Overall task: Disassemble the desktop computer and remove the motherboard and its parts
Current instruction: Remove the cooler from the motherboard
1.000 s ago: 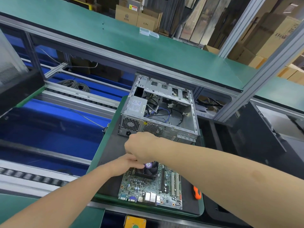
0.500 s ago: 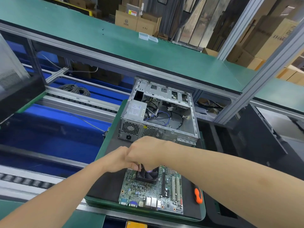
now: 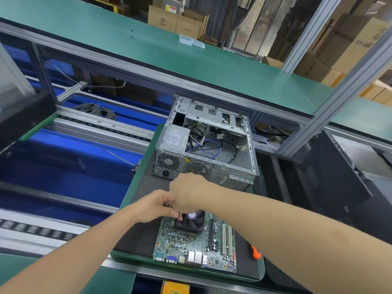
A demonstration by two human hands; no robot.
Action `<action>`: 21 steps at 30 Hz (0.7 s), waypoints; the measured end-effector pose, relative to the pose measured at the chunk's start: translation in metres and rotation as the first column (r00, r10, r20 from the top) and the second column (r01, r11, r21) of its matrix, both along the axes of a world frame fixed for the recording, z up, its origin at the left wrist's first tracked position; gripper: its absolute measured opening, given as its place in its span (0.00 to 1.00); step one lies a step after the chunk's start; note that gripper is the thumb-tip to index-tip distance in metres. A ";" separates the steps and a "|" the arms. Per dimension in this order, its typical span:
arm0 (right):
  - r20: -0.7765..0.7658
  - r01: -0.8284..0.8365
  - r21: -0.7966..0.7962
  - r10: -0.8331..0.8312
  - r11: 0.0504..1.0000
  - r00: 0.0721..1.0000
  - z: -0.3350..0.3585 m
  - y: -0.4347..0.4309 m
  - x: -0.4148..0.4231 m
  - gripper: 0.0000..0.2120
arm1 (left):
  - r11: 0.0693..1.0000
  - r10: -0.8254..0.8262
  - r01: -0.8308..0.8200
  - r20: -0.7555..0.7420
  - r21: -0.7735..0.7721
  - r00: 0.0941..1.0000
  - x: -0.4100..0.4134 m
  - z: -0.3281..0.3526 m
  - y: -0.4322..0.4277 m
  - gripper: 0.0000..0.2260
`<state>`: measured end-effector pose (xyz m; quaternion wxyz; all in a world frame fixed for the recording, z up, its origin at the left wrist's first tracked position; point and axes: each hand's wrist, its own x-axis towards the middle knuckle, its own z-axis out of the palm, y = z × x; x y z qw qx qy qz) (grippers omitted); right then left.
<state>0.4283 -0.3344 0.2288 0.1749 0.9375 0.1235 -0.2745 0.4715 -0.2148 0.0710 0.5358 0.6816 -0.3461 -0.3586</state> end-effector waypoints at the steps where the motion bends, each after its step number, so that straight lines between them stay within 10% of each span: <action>1: 0.029 -0.032 0.008 0.032 0.999 0.999 0.000 0.000 -0.004 0.12 | 1.000 -0.005 0.004 -0.009 -0.005 1.000 0.001 -0.002 0.000 0.09; 13: 0.084 -0.615 -0.081 0.620 0.785 0.780 0.009 -0.004 -0.023 0.05 | 1.000 0.015 -0.014 -0.072 0.010 0.997 0.002 -0.017 0.001 0.09; 18: 0.020 -0.016 0.083 0.015 0.996 1.000 0.020 0.001 -0.005 0.18 | 1.000 0.010 -0.010 0.007 0.022 1.000 0.001 -0.016 0.002 0.05; 21: -0.302 0.447 0.084 -0.404 0.891 0.863 0.018 0.005 0.004 0.17 | 1.000 0.023 -0.023 -0.015 -0.001 1.000 0.000 -0.016 0.001 0.04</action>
